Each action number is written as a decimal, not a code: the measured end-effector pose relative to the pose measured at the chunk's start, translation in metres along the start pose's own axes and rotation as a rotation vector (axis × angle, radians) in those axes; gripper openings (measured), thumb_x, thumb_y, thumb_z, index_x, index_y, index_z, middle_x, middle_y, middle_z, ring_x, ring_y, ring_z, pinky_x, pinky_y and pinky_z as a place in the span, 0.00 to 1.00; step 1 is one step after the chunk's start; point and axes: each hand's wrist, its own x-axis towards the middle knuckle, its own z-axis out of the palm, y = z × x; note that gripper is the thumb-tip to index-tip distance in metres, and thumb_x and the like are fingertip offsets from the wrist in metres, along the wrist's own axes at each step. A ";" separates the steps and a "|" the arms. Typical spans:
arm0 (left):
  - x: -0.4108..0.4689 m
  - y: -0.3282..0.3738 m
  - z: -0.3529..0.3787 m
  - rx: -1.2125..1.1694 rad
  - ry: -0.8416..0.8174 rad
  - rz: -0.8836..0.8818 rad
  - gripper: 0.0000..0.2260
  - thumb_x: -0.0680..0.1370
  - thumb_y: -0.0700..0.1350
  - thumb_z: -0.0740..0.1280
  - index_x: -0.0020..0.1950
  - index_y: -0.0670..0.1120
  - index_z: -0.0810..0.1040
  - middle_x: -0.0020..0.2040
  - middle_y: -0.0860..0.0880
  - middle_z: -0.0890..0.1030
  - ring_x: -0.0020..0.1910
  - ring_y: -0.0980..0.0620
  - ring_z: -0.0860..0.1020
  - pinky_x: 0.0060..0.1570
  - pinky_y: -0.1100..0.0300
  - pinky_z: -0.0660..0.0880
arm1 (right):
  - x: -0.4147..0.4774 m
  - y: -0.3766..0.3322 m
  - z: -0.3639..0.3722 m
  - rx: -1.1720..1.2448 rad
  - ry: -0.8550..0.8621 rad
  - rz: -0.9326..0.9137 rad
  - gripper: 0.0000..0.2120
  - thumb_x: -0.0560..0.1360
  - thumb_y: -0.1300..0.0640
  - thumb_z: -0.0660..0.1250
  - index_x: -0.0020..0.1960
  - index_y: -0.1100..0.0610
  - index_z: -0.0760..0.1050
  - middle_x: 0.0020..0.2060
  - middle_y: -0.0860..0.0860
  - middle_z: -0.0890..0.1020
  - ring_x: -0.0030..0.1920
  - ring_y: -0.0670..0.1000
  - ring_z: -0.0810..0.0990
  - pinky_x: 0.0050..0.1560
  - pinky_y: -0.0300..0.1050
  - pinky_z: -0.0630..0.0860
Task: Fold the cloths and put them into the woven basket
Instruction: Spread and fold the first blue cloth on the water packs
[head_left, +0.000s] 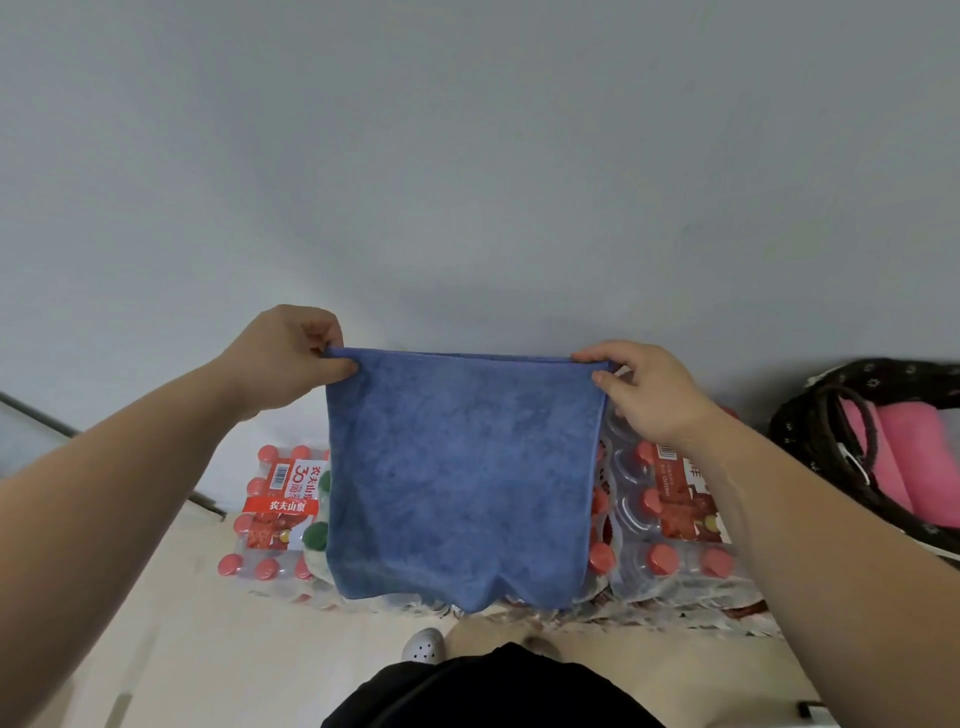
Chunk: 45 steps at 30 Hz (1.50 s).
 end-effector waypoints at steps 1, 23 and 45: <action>0.000 0.000 -0.001 -0.001 -0.008 0.011 0.09 0.72 0.38 0.74 0.35 0.42 0.76 0.29 0.47 0.75 0.29 0.51 0.67 0.29 0.61 0.65 | 0.000 0.000 -0.001 -0.042 -0.011 0.006 0.12 0.79 0.64 0.65 0.57 0.52 0.82 0.39 0.38 0.79 0.33 0.36 0.77 0.39 0.27 0.69; 0.023 0.013 0.009 0.461 0.215 0.213 0.09 0.74 0.42 0.72 0.54 0.46 0.79 0.42 0.48 0.81 0.42 0.45 0.76 0.41 0.56 0.72 | 0.026 -0.003 -0.007 -0.298 0.192 0.016 0.12 0.74 0.60 0.68 0.56 0.53 0.82 0.47 0.52 0.85 0.46 0.55 0.82 0.51 0.46 0.76; 0.025 0.004 0.040 -0.400 0.259 -0.243 0.06 0.77 0.35 0.62 0.52 0.41 0.76 0.42 0.37 0.84 0.32 0.43 0.81 0.36 0.50 0.79 | 0.026 -0.022 0.033 0.721 0.237 0.497 0.06 0.79 0.63 0.62 0.47 0.53 0.72 0.47 0.56 0.84 0.43 0.53 0.82 0.45 0.48 0.78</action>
